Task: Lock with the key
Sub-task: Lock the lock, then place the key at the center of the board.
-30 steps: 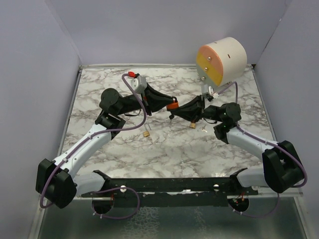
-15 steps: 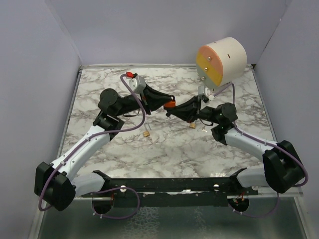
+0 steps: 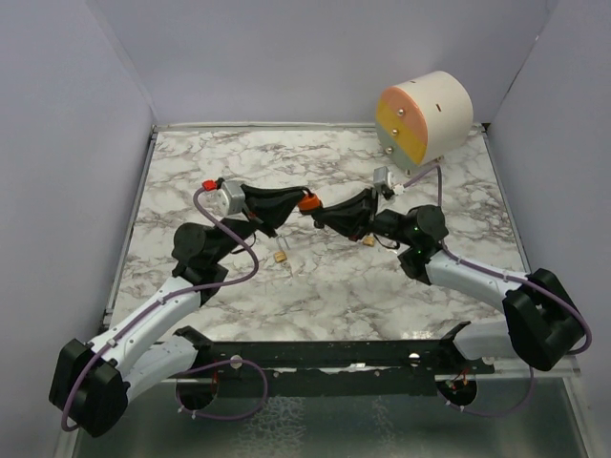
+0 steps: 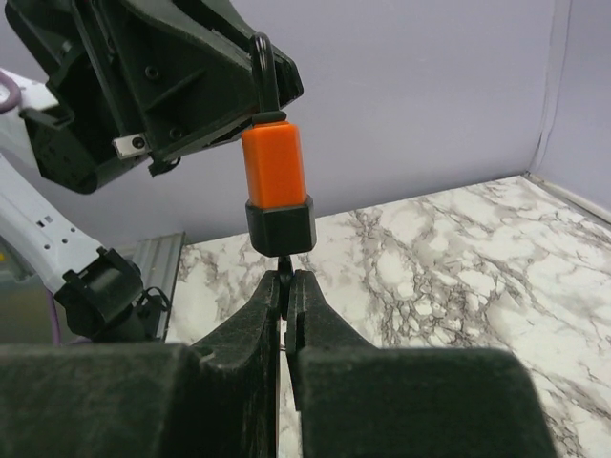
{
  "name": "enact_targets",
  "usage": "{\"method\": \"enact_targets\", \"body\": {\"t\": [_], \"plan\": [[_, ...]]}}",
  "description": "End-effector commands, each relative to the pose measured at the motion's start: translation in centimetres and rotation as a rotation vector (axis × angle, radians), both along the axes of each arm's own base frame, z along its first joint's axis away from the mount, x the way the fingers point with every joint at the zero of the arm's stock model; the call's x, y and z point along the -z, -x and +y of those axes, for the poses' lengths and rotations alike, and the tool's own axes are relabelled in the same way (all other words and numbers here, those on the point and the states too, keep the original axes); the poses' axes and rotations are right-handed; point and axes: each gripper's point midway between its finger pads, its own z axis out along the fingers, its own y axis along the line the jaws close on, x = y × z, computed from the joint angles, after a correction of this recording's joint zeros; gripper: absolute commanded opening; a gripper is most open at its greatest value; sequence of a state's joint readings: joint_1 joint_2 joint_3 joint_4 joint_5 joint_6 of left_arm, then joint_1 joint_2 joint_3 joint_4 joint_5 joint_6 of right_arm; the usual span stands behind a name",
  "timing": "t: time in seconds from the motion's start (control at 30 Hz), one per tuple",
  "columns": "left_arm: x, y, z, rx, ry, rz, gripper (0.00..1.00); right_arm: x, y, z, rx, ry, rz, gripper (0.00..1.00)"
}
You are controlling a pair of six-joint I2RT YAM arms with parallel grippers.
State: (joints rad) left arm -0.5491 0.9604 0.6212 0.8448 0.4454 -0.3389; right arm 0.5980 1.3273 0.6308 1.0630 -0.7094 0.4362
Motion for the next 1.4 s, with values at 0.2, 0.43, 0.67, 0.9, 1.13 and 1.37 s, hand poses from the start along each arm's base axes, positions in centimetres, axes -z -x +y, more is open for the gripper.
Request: {"method": "enact_targets", "body": {"t": [0.2,0.43,0.67,0.9,1.13,1.37], "plan": [[-8.2,1.8,6.5,-0.244,0.311,-0.3,0.0,3.0,-1.5,1.1,0.078,0.081,0.123,0.01],[-8.5,2.5,10.0,-0.369,0.446,-0.347,0.0,7.1,-1.6,0.4,0.135,0.17,0.202,0.01],[-9.2,3.0,12.1,-0.446,0.516,-0.377,0.0,10.3,-1.5,0.0,0.15,0.235,0.269,0.01],[-7.7,1.5,10.3,-0.424,0.403,-0.299,0.0,9.7,-2.6,-1.1,0.248,0.228,0.275,0.01],[0.2,-2.9,6.4,-0.389,0.115,-0.021,0.0,8.1,-5.5,-4.1,0.499,0.206,0.291,0.01],[10.0,-5.4,2.5,-0.281,-0.1,0.258,0.0,9.7,-7.0,-5.5,0.618,0.253,0.346,0.01]]}}
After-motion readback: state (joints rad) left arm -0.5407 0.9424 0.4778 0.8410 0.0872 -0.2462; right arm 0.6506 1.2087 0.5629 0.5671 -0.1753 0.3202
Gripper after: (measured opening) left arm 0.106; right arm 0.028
